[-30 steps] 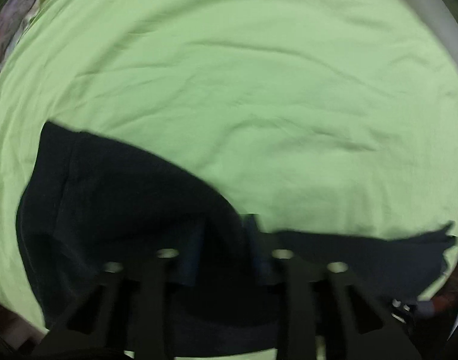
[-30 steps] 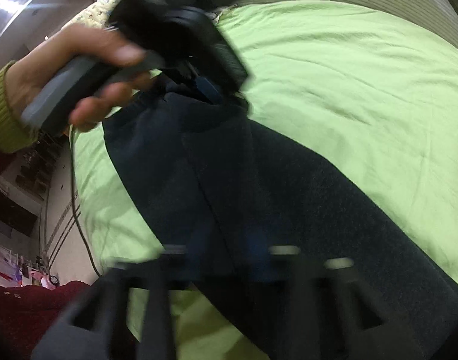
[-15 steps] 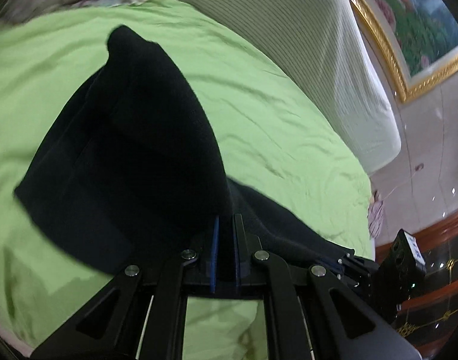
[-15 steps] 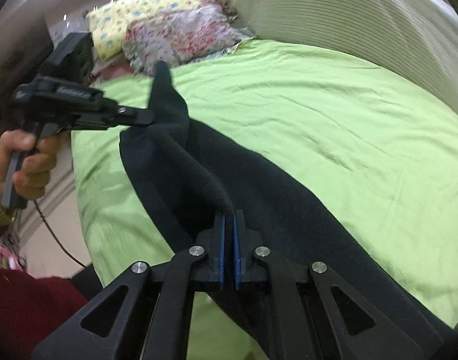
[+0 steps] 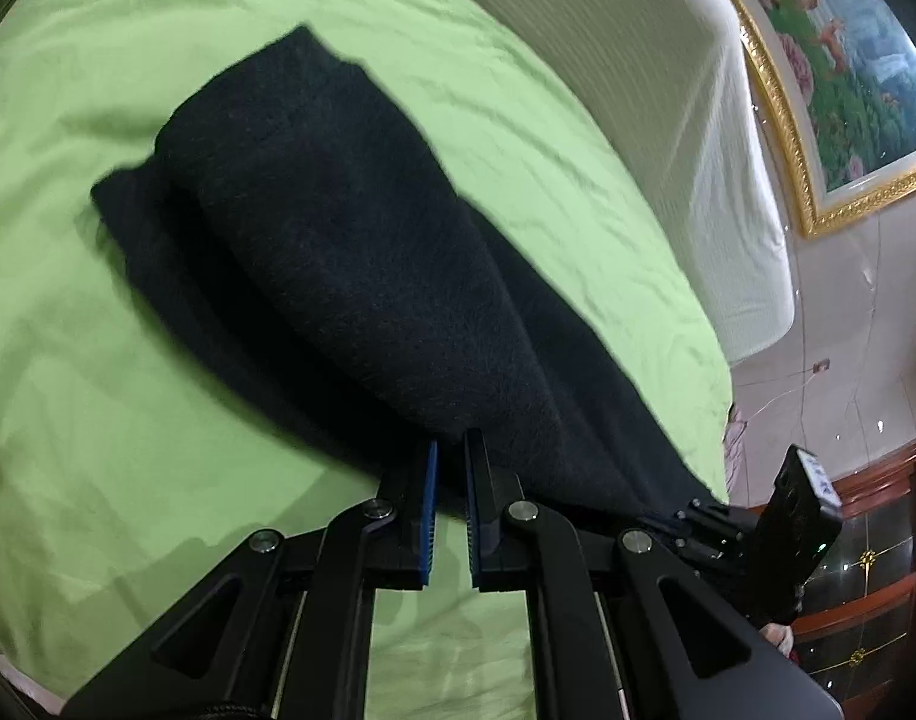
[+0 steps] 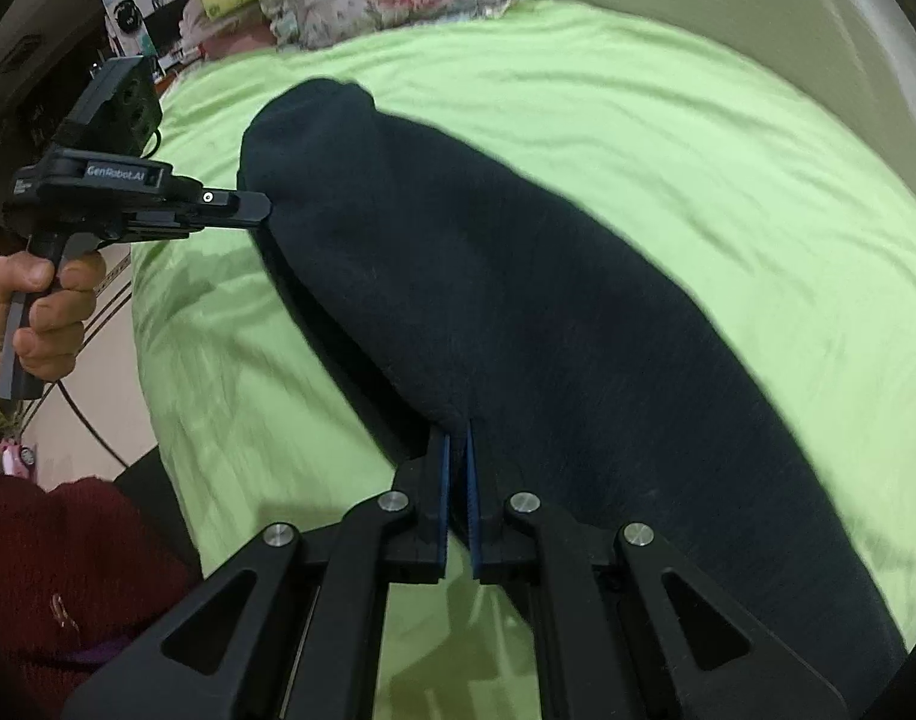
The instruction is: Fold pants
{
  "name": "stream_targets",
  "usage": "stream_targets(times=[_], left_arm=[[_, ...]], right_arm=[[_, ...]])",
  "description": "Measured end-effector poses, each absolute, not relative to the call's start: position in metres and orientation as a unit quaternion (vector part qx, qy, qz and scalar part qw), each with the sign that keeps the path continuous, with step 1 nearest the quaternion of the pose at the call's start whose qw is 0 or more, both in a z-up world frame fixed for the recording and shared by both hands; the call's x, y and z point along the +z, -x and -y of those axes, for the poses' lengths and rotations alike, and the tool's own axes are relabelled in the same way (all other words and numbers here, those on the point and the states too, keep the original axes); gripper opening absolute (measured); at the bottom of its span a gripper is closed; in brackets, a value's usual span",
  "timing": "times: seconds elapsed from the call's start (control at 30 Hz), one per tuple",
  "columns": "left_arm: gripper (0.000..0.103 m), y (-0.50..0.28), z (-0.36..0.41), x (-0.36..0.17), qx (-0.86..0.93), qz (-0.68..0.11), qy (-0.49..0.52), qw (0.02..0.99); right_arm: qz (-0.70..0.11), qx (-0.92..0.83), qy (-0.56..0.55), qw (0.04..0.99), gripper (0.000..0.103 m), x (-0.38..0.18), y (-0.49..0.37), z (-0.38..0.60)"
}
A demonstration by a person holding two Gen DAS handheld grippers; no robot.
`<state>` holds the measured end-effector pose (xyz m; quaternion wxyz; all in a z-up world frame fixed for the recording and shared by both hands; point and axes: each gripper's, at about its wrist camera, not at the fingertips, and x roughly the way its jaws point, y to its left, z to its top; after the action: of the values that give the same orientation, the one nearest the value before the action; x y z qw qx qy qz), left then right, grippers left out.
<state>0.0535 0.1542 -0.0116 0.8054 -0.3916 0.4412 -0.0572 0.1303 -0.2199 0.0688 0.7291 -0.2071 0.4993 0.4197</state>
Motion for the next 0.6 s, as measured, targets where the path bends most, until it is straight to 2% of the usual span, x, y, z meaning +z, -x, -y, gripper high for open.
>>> stream_targets(times=[0.1,0.17,0.2,0.23,0.27,0.33,0.37,0.4,0.43,0.53,0.6], left_arm=[[0.003,-0.049,-0.158,-0.021,-0.055,-0.443,0.394,0.803],[0.004,-0.045,-0.162,-0.018,-0.049,-0.441,0.384,0.810],[0.007,-0.044,-0.161,-0.017,-0.048,-0.440,0.383,0.811],[0.016,-0.044,-0.163,-0.012,-0.045,-0.439,0.384,0.811],[0.020,-0.042,-0.167,-0.009,-0.039,-0.438,0.386,0.811],[0.046,-0.028,-0.189,-0.005,-0.022,-0.429,0.396,0.812],[0.057,-0.026,-0.196,-0.003,-0.005,-0.425,0.404,0.810],[0.075,-0.024,-0.203,-0.002,0.012,-0.426,0.412,0.805],[0.080,-0.022,-0.209,-0.002,0.027,-0.424,0.425,0.800],[0.080,-0.020,-0.227,-0.007,0.076,-0.425,0.467,0.772],[0.081,-0.022,-0.234,-0.014,0.099,-0.425,0.493,0.752]], right_arm=[[-0.505,0.429,0.222,0.716,0.006,0.070,-0.125,0.218],[-0.511,0.432,0.223,0.709,0.010,0.070,-0.125,0.216],[-0.515,0.433,0.219,0.706,0.012,0.071,-0.126,0.216],[-0.520,0.438,0.209,0.703,0.015,0.074,-0.127,0.218],[-0.520,0.443,0.200,0.703,0.016,0.076,-0.129,0.219],[-0.516,0.456,0.163,0.707,0.017,0.087,-0.137,0.222],[-0.514,0.459,0.142,0.711,0.018,0.092,-0.142,0.224],[-0.511,0.458,0.119,0.718,0.019,0.098,-0.150,0.228],[-0.505,0.453,0.095,0.729,0.020,0.104,-0.160,0.230],[-0.491,0.407,0.023,0.770,0.026,0.115,-0.205,0.240],[-0.496,0.376,0.002,0.782,0.027,0.112,-0.232,0.240]])
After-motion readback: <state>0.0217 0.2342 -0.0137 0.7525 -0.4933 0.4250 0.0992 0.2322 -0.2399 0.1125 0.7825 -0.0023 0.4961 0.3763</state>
